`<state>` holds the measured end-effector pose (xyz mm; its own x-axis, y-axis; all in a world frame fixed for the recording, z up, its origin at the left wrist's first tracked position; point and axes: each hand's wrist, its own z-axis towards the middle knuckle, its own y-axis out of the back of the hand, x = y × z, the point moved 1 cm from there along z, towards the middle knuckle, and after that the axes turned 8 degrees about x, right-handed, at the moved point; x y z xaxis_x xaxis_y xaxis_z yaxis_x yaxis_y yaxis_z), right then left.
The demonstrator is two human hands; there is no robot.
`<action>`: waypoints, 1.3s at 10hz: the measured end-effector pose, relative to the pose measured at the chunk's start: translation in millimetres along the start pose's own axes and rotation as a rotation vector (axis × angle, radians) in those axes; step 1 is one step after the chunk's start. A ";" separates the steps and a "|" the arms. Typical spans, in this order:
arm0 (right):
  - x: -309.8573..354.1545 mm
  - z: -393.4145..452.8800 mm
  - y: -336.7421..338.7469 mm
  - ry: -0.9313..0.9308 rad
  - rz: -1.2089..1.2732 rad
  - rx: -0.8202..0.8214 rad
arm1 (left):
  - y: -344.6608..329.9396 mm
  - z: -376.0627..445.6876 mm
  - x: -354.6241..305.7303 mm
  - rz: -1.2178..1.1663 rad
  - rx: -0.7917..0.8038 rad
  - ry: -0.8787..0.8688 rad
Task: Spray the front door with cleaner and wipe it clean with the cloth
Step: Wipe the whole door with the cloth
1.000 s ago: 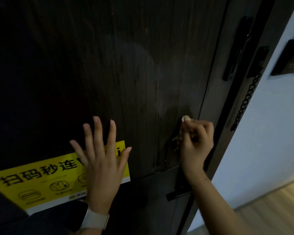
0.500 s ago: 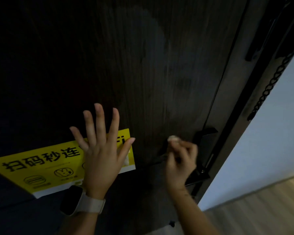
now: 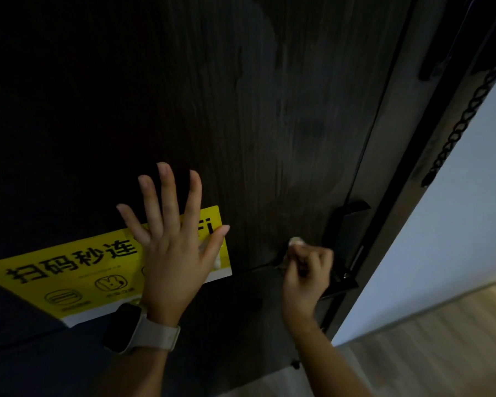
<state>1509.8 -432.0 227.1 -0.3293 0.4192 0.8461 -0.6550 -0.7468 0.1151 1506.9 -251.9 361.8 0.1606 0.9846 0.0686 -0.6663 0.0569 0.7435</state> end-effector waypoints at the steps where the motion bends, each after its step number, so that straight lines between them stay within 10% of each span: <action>1: 14.0 -44.5 -29.9 0.139 -0.001 0.238 | 0.7 -0.5 0.1 0.007 0.006 -0.005; 5: -2.5 -19.3 5.4 0.073 -0.113 0.359 | 3.0 -0.5 -0.7 -0.037 0.025 -0.001; 8: -17.6 17.9 33.5 -0.171 -0.129 0.009 | 1.1 -0.1 0.0 -0.036 0.026 0.009; 13: 26.8 -36.8 6.6 0.107 -0.027 0.431 | 3.3 -0.7 -0.2 -0.034 0.037 -0.005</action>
<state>1471.6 -406.6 231.4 -0.3989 0.4757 0.7840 -0.3286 -0.8723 0.3621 1504.1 -251.9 363.8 0.1862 0.9814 0.0456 -0.6330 0.0843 0.7696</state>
